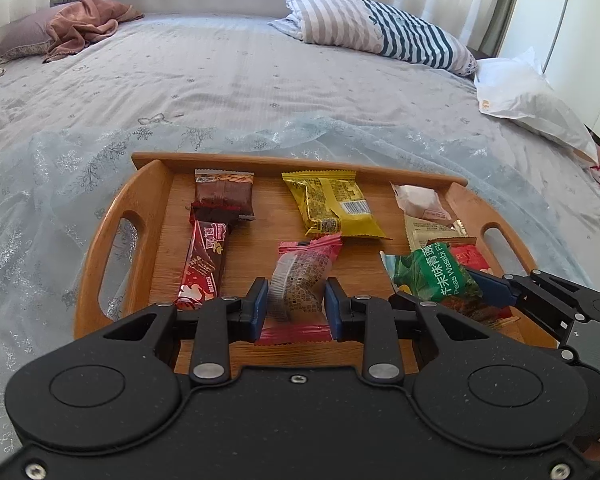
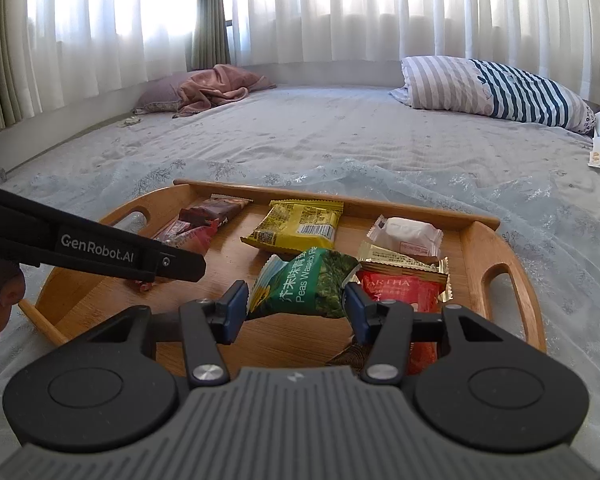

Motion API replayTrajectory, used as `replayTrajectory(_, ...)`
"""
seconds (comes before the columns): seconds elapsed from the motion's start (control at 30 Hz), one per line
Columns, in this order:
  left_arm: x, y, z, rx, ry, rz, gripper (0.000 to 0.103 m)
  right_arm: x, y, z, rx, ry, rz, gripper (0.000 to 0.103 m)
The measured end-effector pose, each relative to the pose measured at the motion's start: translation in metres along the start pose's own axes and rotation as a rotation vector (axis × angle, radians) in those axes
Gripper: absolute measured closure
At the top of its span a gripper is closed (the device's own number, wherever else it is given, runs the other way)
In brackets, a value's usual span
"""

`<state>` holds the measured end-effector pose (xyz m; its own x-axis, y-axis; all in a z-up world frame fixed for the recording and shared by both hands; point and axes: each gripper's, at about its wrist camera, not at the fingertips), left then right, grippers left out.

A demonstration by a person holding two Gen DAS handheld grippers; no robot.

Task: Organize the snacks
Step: 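Carry the cookie packet and green pea bag over the tray with both tools, then lower both snacks onto the tray and open both tools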

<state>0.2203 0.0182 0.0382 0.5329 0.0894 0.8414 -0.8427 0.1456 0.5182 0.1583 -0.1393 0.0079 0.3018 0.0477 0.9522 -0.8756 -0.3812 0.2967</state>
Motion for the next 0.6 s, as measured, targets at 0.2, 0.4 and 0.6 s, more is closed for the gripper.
replayTrajectory(0.2,-0.003,-0.011,0.001,0.015,-0.013,-0.010,0.075,-0.002,-0.006,0.000,0.009,0.001,-0.010,0.047)
replayTrajectory(0.4,-0.003,-0.017,0.002,0.029,-0.025,-0.009,0.075,-0.003,-0.010,-0.002,0.009,0.006,-0.015,0.047)
replayTrajectory(0.6,-0.004,-0.019,0.005,0.039,-0.043,-0.003,0.075,-0.004,-0.013,-0.004,0.018,0.014,-0.023,0.047)
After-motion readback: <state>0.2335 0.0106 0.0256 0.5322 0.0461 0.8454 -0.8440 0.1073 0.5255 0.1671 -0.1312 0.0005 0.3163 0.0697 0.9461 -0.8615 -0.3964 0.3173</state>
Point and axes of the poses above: each gripper's, at about its wrist camera, not at the fingertips, and y roughly against the way its jaws point, z to its right, x to its top, and after that the axes turned 14 degrees about z, right-handed
